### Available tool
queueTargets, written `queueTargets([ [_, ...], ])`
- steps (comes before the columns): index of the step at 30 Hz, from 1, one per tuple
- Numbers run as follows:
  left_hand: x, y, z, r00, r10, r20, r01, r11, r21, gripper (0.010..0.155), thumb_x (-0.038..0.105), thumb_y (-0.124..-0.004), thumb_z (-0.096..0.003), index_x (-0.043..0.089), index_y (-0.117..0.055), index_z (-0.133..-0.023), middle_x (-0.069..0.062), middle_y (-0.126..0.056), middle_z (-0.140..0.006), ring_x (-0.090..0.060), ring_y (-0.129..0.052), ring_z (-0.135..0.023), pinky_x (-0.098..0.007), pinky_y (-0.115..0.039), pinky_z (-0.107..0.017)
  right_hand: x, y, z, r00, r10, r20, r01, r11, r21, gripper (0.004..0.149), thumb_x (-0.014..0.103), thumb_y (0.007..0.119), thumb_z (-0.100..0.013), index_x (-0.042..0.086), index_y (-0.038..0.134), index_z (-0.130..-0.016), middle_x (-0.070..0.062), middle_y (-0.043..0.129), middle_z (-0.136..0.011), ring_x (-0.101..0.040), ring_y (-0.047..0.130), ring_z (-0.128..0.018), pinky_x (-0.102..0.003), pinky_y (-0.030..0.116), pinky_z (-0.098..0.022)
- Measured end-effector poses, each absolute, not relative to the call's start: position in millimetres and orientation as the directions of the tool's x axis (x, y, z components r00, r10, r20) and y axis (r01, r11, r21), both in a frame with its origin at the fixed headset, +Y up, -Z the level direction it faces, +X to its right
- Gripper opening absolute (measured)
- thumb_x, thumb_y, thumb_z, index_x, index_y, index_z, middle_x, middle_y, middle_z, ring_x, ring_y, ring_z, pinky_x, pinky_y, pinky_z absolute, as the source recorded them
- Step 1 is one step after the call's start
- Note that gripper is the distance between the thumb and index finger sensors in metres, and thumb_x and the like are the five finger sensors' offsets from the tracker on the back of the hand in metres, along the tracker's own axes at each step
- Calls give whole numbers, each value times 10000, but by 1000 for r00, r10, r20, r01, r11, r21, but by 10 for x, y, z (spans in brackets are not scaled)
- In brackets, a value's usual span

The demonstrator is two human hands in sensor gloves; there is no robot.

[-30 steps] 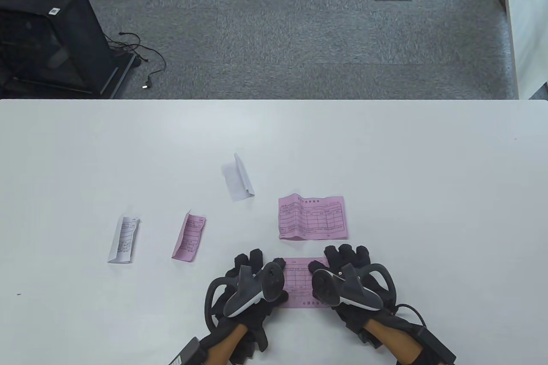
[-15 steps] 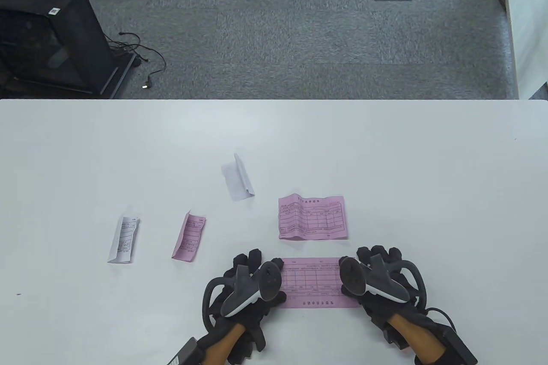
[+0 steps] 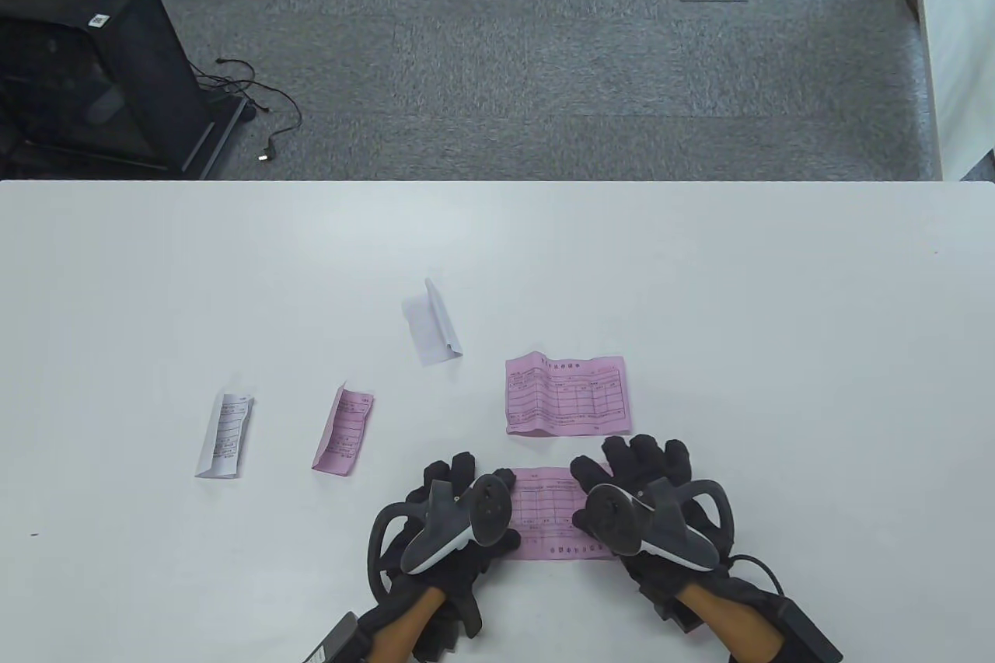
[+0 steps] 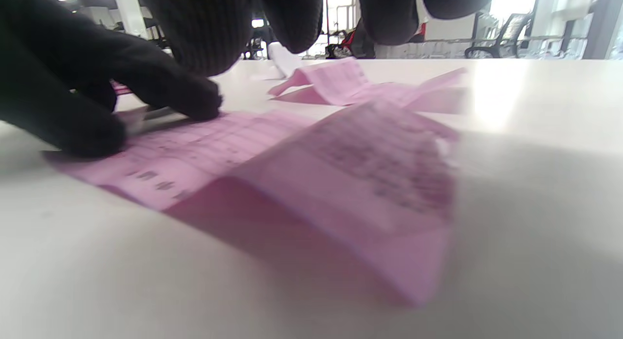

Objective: Unfold folded invoices and stack

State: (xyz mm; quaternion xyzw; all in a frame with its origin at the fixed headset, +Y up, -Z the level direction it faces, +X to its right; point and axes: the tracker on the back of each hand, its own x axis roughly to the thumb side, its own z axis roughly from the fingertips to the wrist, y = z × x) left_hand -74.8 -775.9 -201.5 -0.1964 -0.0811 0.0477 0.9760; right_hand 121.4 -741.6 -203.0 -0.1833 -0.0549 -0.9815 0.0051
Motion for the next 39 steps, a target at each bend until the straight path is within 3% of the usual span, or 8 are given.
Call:
queueTargets([
  [7,-740,-7763,-2015,982,128,139,-63,916,-395,762,560,-778,-467,411,-444,-1135,-135,-270,-1252,-465,-277,-1094,-584,-430,-778,819,-7580,-2068,-913,-14,407,90,-981,169,646,559,703,-498,344,537,-1084,-185,494,-1141,-524,441,-1003,-776,327,-668],
  [15,-731,-7765,-2021,981,128,144,-61,914,-401,765,557,-777,-471,403,-438,-1139,-141,-264,-1251,-470,-275,-1092,-589,-428,-776,763,-7706,-2078,-906,-65,418,146,-975,166,645,558,701,-492,352,536,-1081,-183,476,-1149,-527,423,-1011,-782,321,-665],
  [24,-726,-7763,-2025,981,124,146,-55,913,-404,764,557,-778,-472,401,-437,-1138,-145,-265,-1250,-473,-278,-1091,-591,-433,-775,1169,-7681,-2129,-929,-119,349,189,-967,173,625,545,713,-491,350,561,-1065,-177,494,-1143,-516,448,-1008,-781,335,-666],
  [33,-724,-7764,-2027,982,125,141,-58,911,-407,767,561,-779,-469,407,-434,-1136,-142,-261,-1250,-472,-272,-1092,-591,-429,-775,1795,-7721,-2161,-973,-45,225,94,-972,214,626,542,718,-491,354,553,-1065,-179,521,-1130,-508,487,-995,-775,353,-666],
  [39,-724,-7764,-2027,982,127,137,-61,911,-409,765,560,-779,-469,409,-433,-1135,-143,-258,-1249,-472,-269,-1091,-593,-425,-775,1831,-7730,-2163,-975,-26,221,76,-972,220,625,539,718,-492,357,548,-1065,-177,522,-1127,-492,518,-988,-769,364,-669],
])
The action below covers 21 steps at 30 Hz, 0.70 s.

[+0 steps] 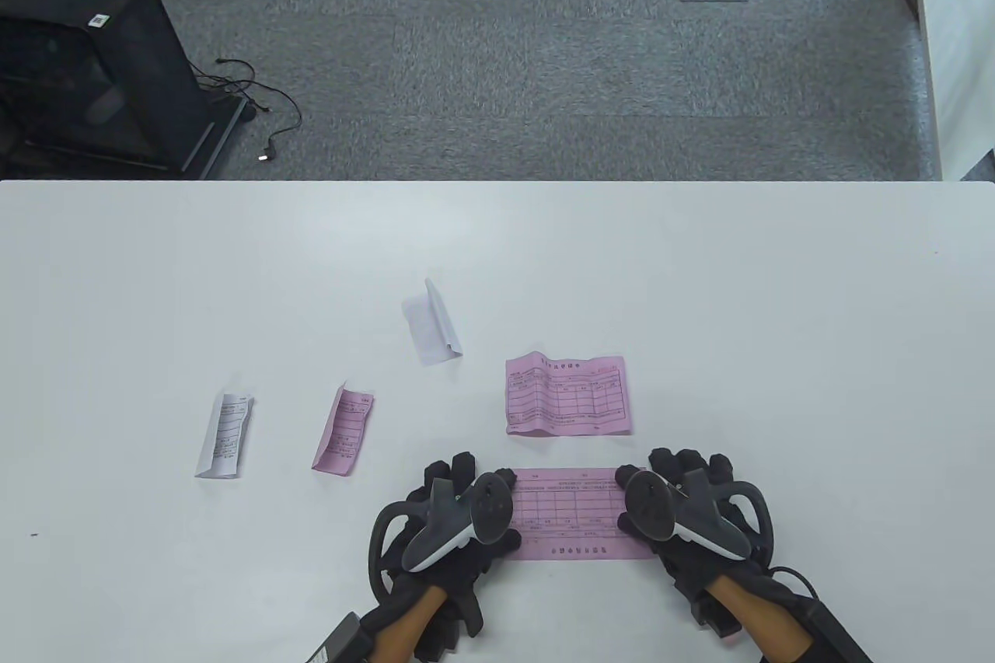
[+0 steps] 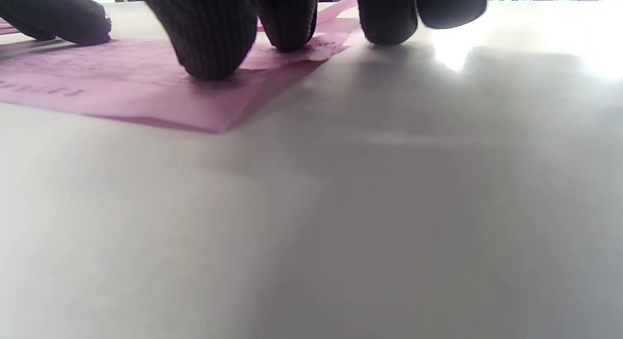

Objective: Unfold folded invoices and stack

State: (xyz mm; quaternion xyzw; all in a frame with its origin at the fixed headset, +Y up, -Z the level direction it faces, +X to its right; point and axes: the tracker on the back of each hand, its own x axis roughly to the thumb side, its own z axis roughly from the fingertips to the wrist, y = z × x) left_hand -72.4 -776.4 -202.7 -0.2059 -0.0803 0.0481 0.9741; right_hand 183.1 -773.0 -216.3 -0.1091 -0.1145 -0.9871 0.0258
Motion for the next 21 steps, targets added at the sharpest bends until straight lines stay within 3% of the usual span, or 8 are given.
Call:
queueTargets([
  [5,-731,-7765,-2030,982,127,137,-61,910,-411,765,560,-778,-470,410,-431,-1135,-142,-255,-1249,-471,-265,-1091,-594,-423,-774,1921,-7765,-2194,-976,151,159,-101,-954,281,649,541,717,-492,343,514,-1076,-194,479,-1122,-480,501,-978,-763,366,-667],
  [9,-735,-7766,-2029,982,126,139,-58,910,-410,766,560,-776,-470,409,-428,-1136,-144,-254,-1249,-472,-266,-1091,-592,-423,-775,1988,-7756,-2238,-961,266,74,-234,-927,293,761,579,696,-481,237,451,-1115,-189,486,-1113,-469,483,-973,-755,368,-667],
  [13,-737,-7766,-2027,982,127,137,-60,910,-411,766,559,-776,-472,407,-427,-1137,-143,-251,-1249,-471,-263,-1092,-592,-420,-776,1969,-7780,-2238,-975,220,34,-203,-941,271,864,617,671,-469,122,414,-1129,-168,472,-1112,-445,482,-976,-745,382,-668],
  [21,-737,-7766,-2028,982,129,137,-61,909,-412,766,560,-776,-471,408,-427,-1136,-143,-250,-1249,-471,-262,-1091,-593,-419,-775,1853,-7828,-2192,-988,136,76,-113,-960,255,868,619,685,-460,120,433,-1125,-217,425,-1112,-503,443,-970,-734,383,-675],
])
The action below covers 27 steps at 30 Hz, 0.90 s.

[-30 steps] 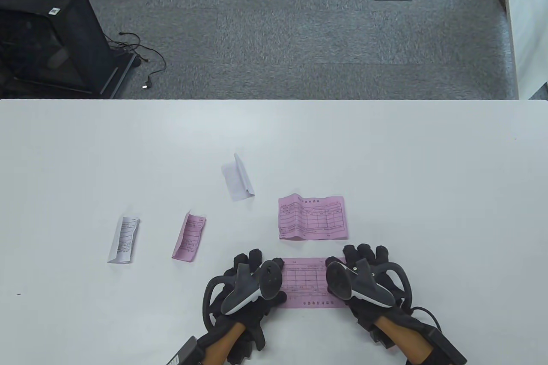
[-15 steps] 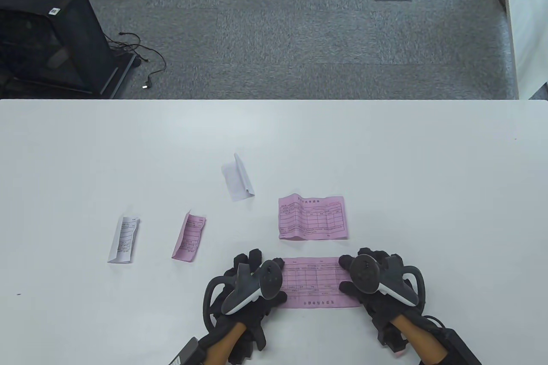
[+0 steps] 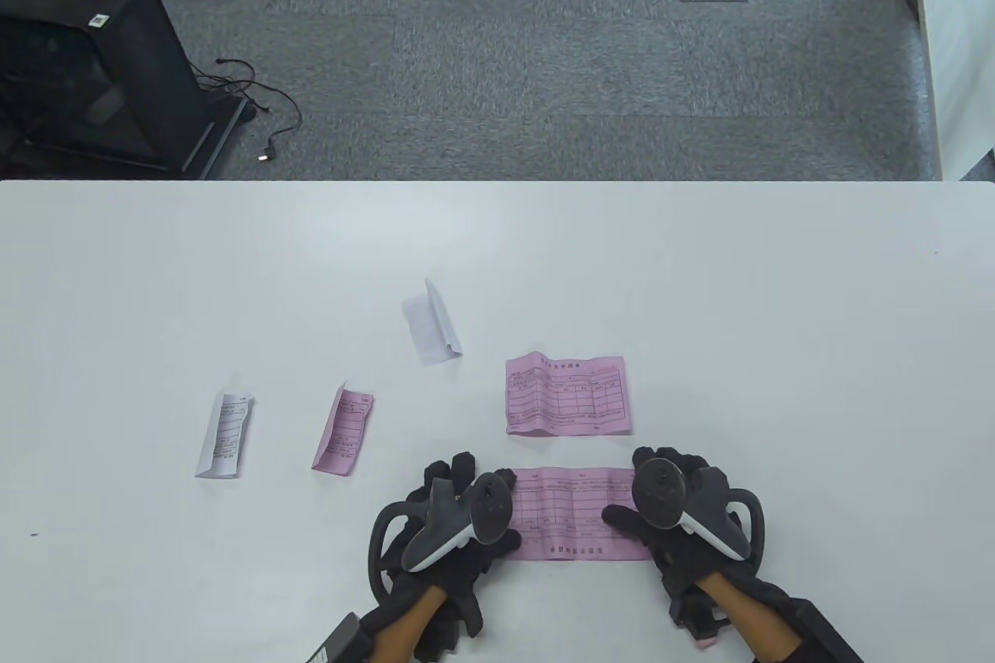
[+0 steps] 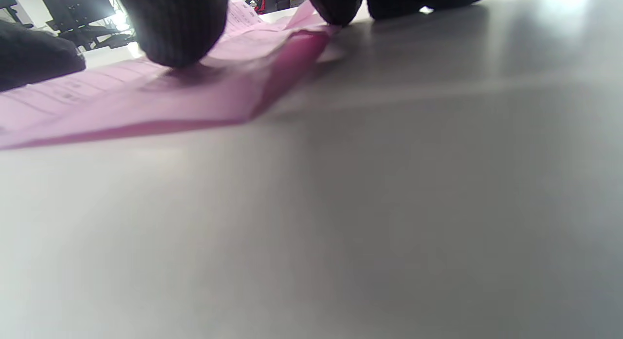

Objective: Unfold folded invoices and stack

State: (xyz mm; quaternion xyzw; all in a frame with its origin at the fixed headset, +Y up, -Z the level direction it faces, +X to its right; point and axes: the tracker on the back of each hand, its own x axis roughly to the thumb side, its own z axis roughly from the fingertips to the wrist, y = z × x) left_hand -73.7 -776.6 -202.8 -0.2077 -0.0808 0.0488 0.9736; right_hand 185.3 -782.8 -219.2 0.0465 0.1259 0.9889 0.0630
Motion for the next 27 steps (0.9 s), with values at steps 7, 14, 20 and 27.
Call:
queueTargets([
  [7,-734,-7767,-2024,982,127,138,-59,909,-412,766,561,-773,-472,410,-424,-1136,-143,-247,-1250,-470,-260,-1093,-592,-416,-777,1817,-7790,-2124,-997,2,72,10,-985,174,780,591,687,-473,115,535,-1071,-180,534,-1086,-461,569,-944,-697,443,-686],
  [14,-729,-7771,-2018,982,126,140,-59,911,-409,766,565,-769,-473,404,-421,-1137,-151,-244,-1249,-478,-258,-1090,-597,-412,-774,1815,-7788,-2088,-1000,14,15,-11,-985,175,587,578,682,-515,166,617,-928,-109,579,-1040,-404,616,-921,-657,477,-703],
  [20,-725,-7776,-2015,982,126,142,-58,913,-404,770,571,-766,-472,398,-420,-1138,-156,-246,-1247,-482,-258,-1088,-601,-411,-771,1846,-7809,-2068,-996,78,-49,-86,-973,212,510,564,662,-561,169,609,-879,-90,507,-1068,-389,537,-963,-653,444,-724],
  [27,-716,-7781,-2008,982,125,143,-58,913,-404,774,578,-759,-474,396,-411,-1141,-167,-237,-1246,-490,-249,-1085,-609,-402,-769,1954,-7856,-2043,-928,326,-179,-361,-904,228,420,419,703,-609,158,580,-915,-103,382,-1098,-375,357,-992,-632,350,-735],
])
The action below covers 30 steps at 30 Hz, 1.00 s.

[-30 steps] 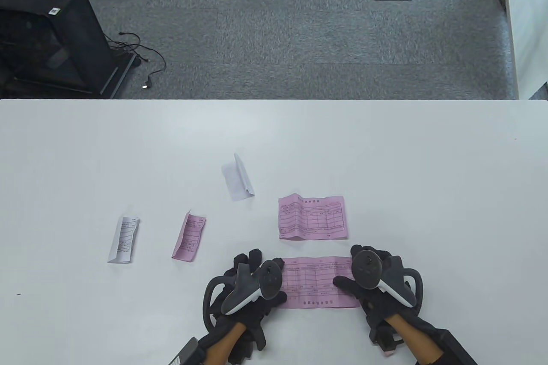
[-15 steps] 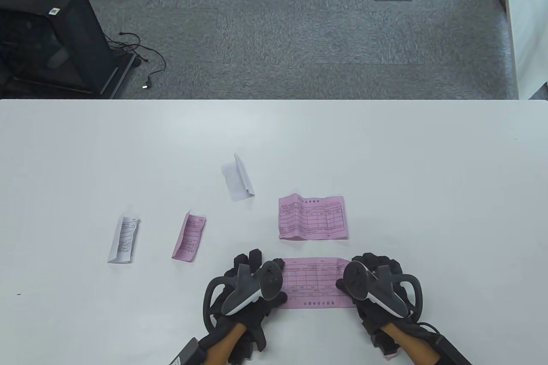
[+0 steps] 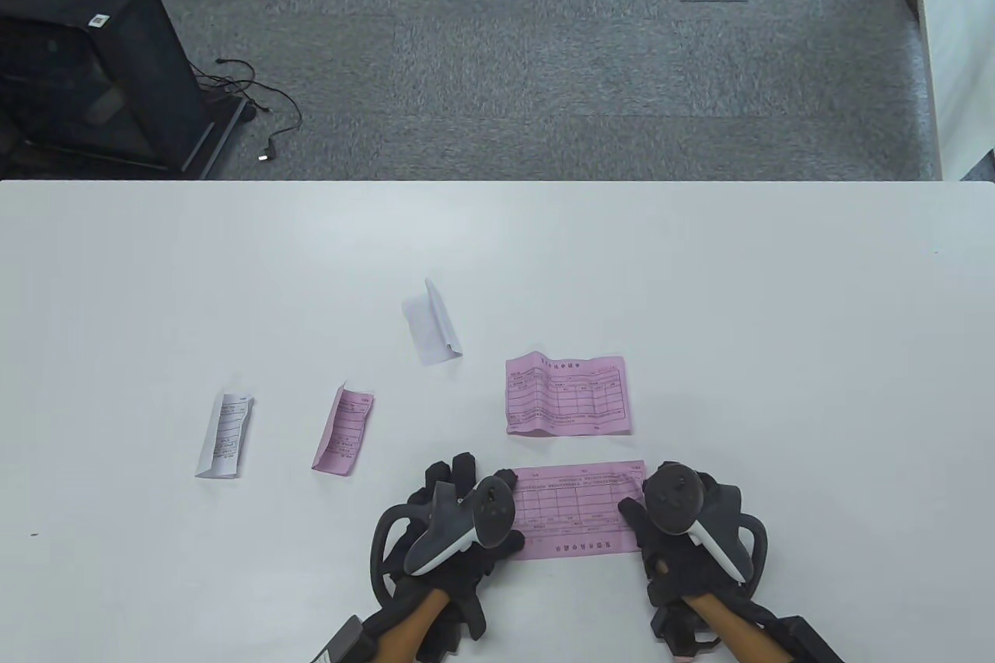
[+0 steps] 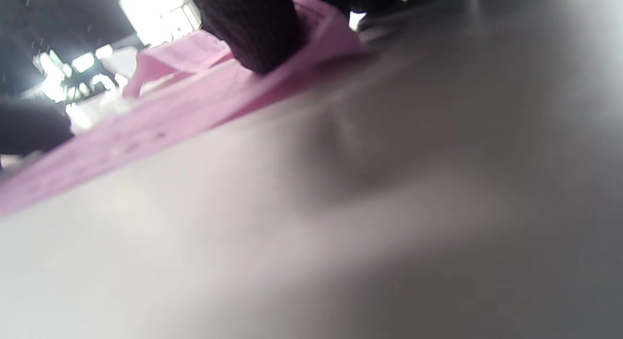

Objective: Unfold folded invoices and stack

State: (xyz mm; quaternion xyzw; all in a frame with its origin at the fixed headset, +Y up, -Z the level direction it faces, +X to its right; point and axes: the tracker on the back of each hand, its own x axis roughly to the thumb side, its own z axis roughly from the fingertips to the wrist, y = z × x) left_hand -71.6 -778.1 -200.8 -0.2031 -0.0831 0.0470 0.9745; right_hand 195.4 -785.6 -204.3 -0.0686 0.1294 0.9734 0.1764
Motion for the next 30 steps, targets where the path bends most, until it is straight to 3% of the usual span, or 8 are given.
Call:
queueTargets([
  [3,-717,-7780,-2005,982,128,139,-62,912,-405,773,575,-761,-475,397,-411,-1140,-160,-236,-1247,-484,-248,-1087,-605,-401,-771,1983,-7883,-2028,-875,428,-227,-472,-858,202,411,420,712,-601,182,591,-913,-97,362,-1101,-360,310,-994,-614,285,-732],
  [6,-717,-7784,-2005,982,130,136,-65,912,-406,773,576,-762,-474,399,-411,-1140,-157,-235,-1247,-483,-246,-1087,-603,-399,-772,2046,-7850,-2005,-820,515,-251,-560,-812,165,413,439,713,-576,217,601,-905,-53,454,-1087,-365,327,-1009,-609,288,-733],
  [7,-716,-7785,-2010,982,131,134,-66,911,-406,774,576,-760,-475,398,-407,-1140,-157,-234,-1246,-481,-245,-1087,-603,-398,-771,2088,-7825,-2010,-733,623,-274,-667,-737,110,407,420,733,-552,210,623,-884,-58,528,-1054,-345,381,-1001,-609,287,-719],
  [9,-720,-7786,-2012,983,135,128,-72,910,-408,775,575,-760,-476,393,-406,-1141,-151,-234,-1245,-474,-242,-1087,-598,-397,-771,2133,-7805,-2017,-641,713,-285,-750,-660,36,391,394,760,-520,201,670,-847,-70,621,-1002,-353,502,-957,-601,334,-706],
  [18,-778,-7768,-2028,979,176,104,-118,902,-416,813,567,-784,-469,336,-409,-1152,-144,-251,-1244,-453,-252,-1093,-586,-405,-776,2079,-7691,-2031,-487,838,-247,-874,-466,139,356,364,763,-511,237,678,-832,-30,834,-811,-304,795,-766,-594,546,-667],
  [24,-991,-7662,-2090,918,395,7,-351,824,-445,862,558,-806,-458,280,-388,-1159,-191,-291,-1235,-478,-295,-1092,-607,-443,-769,1952,-7491,-2009,-373,923,-95,-915,-348,205,346,346,771,-510,242,689,-830,-27,875,-754,-301,825,-724,-609,551,-656],
  [30,-1276,-7546,-2141,756,653,-41,-596,662,-455,949,560,-851,-435,242,-340,-1169,-214,-284,-1231,-518,-321,-1075,-612,-461,-754,1850,-7245,-1965,-245,966,78,-911,-257,322,344,337,775,-513,239,703,-834,-33,879,-755,-307,824,-726,-637,529,-658],
])
